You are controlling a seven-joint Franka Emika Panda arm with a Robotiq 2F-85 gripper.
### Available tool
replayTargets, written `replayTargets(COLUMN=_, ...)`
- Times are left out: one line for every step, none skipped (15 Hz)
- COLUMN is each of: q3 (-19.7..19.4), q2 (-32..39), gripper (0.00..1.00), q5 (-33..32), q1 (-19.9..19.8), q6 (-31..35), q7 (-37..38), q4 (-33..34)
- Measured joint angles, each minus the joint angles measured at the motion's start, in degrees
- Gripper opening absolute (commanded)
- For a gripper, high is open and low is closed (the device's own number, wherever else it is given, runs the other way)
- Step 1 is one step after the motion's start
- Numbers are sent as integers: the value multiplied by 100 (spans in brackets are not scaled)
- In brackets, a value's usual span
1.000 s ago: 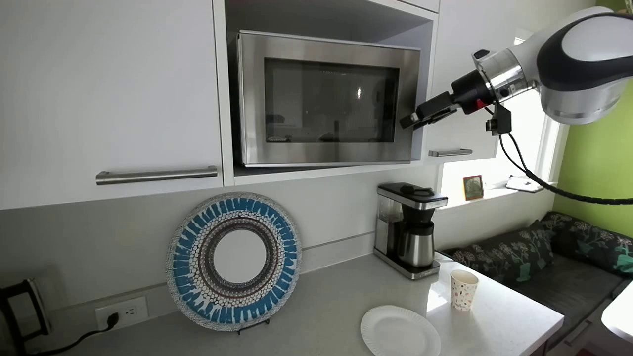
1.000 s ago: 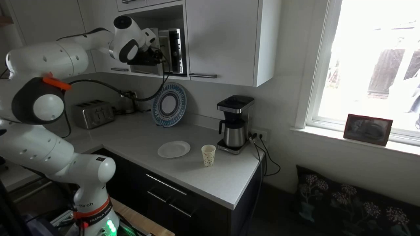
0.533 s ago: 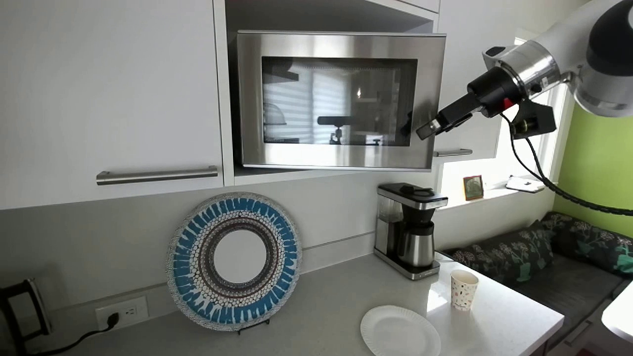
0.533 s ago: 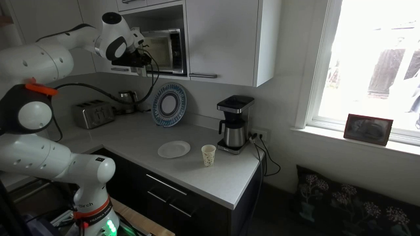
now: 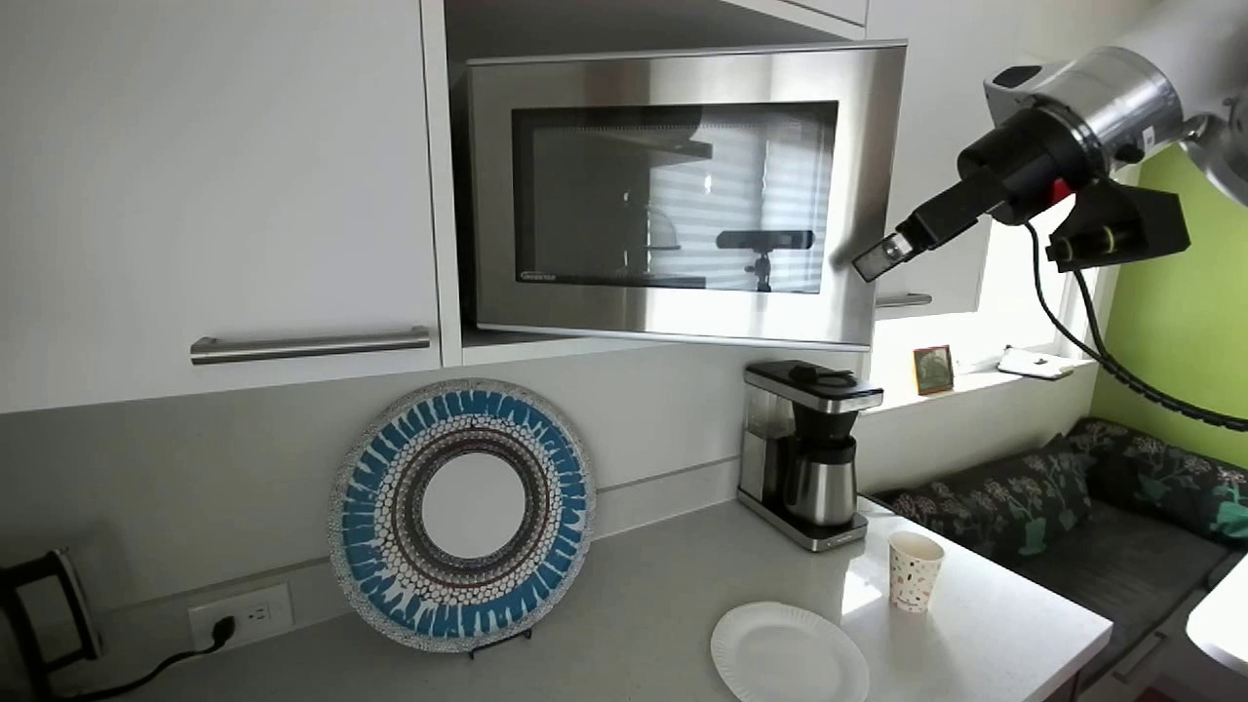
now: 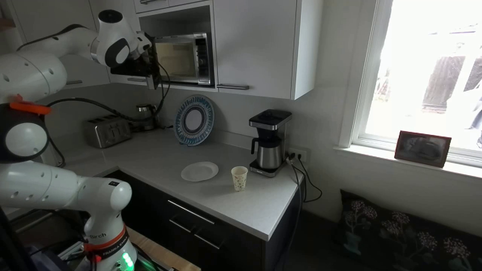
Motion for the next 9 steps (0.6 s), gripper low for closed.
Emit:
replayTargets(q3=67, q2=5, gripper=100, q5=-70, q1=-108, q6=0, q7=84, q4=-1)
replayTargets(q3=141, q2=10, gripper=100, q5=-190, q1=-255, q6=35, q7=203, q4=-3)
replayTargets(q3=211, q2=18, gripper=100, q5=-323, q1=-428, q6=76, q7=342, q4=-3)
replayTargets(q3=269, q2=25, gripper=100, q5=-455, q1=-605, q6=111, q7=486, q4=-4)
replayTargets(q3=306, q2=26, gripper=100, q5=-553, q1=-758, q6=116, q7=612, q4=-4)
replayTargets(q3=318, q2=26, gripper=100, q5=-604, q1=-864, q6=116, q7=690, q4=-4)
replayTargets(q3=319, q2=26, gripper=100, q5=-642, q1=-934, q6=115, q7=745, q4=-4)
replayTargets(q3=318, q2=25, gripper=100, q5=-664, q1=-981, q6=114, q7=780, q4=-4)
replayTargets(q3=318, q2=26, gripper=100, q5=-679, q1=-1009, q6=113, q7=813, q4=-4)
